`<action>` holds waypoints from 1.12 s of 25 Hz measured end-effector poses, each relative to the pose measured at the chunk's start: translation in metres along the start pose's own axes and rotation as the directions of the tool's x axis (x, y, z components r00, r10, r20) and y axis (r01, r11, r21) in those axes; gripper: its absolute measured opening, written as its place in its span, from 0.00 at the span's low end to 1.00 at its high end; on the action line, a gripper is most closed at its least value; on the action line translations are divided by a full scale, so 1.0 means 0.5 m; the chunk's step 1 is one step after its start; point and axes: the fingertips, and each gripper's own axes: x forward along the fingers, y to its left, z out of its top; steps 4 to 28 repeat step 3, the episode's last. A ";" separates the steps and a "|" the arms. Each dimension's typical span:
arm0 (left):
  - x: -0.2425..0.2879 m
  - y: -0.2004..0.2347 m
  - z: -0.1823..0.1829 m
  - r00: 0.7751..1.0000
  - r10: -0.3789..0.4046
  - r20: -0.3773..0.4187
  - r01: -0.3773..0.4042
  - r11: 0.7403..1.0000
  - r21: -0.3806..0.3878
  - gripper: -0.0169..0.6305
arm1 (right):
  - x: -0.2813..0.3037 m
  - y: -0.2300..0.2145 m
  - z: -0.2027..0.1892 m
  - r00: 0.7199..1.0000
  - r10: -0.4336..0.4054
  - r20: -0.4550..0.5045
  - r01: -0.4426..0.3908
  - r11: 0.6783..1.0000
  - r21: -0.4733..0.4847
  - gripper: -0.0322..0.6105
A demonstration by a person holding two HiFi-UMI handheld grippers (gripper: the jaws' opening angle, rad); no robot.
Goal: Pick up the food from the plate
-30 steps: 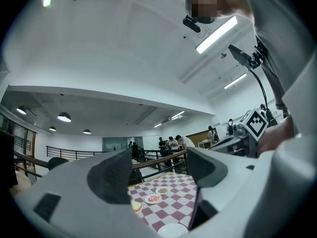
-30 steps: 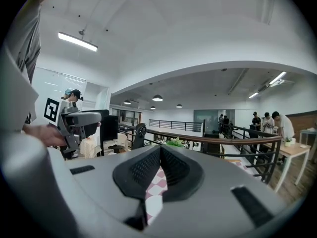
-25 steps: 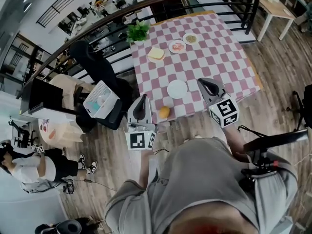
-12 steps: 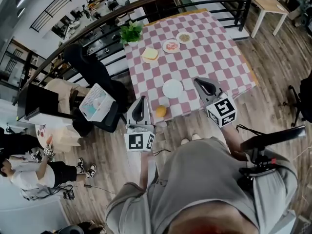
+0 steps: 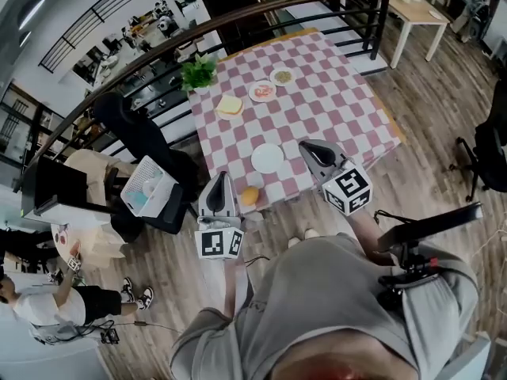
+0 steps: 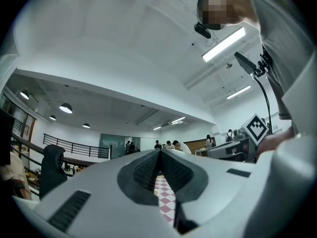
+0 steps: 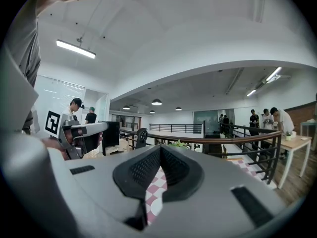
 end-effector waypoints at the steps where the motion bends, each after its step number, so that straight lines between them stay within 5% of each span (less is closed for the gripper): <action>1: -0.001 0.000 0.002 1.000 0.009 0.003 -0.009 1.000 -0.001 0.04 | 0.003 0.000 0.005 1.000 0.010 0.002 -0.010 1.000 -0.004 0.07; 28: -0.001 0.000 0.005 1.000 0.028 0.010 -0.028 1.000 -0.005 0.04 | 0.009 0.000 0.016 0.999 0.032 0.002 -0.032 0.999 -0.017 0.07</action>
